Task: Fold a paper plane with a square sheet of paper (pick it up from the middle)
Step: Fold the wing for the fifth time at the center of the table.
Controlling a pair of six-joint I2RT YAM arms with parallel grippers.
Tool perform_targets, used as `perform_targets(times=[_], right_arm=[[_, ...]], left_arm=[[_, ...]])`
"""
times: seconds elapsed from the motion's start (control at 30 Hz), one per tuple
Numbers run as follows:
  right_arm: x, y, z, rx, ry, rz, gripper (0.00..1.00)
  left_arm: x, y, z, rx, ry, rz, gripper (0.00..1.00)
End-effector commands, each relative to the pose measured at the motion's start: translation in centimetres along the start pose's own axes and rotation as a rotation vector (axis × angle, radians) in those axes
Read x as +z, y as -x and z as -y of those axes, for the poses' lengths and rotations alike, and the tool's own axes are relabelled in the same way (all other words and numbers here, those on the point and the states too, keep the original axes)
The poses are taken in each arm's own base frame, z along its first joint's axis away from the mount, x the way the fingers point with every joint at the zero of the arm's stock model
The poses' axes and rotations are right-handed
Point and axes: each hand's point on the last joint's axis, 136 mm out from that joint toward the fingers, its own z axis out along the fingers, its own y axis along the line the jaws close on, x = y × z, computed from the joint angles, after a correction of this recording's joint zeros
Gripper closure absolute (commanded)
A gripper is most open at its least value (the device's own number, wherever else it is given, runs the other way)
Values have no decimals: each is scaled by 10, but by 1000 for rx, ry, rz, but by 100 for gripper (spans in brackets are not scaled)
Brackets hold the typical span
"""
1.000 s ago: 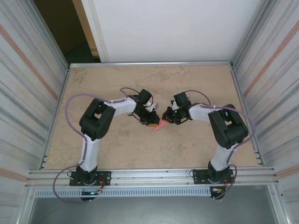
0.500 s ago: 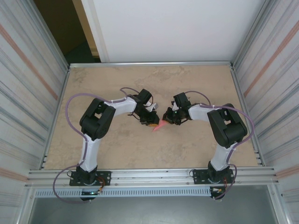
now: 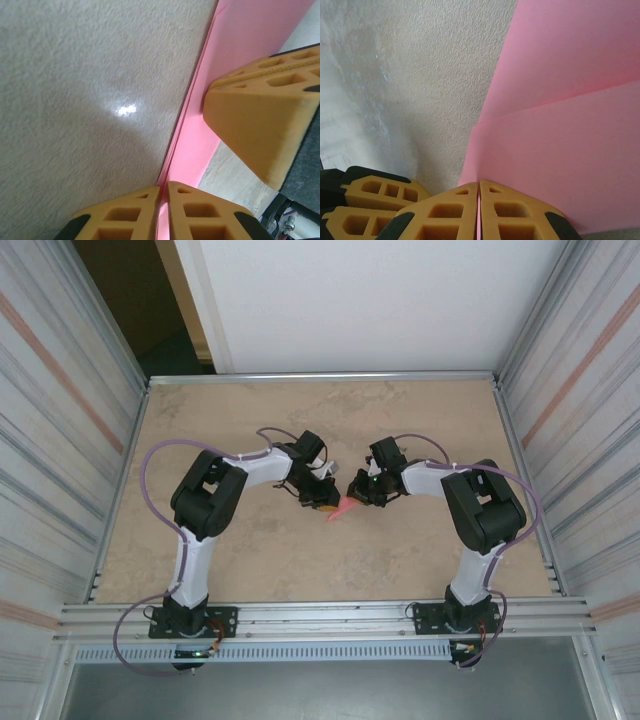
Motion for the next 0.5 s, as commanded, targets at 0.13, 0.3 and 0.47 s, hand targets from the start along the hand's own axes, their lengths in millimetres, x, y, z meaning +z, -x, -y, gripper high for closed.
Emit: perform_targets(times=[0.13,0.3,0.47], right_arm=[[5,2,8,22,-35,-17,89],[9,-2,18,35,-72,-32,89],[15,-10,35,51,-123,-57,91]], left_arm=[[43,-40,-80,-85,236,-124,88],[42,-39,-79,-83,237,-121,89],[32,-28,-66,-60,215,-85,90]])
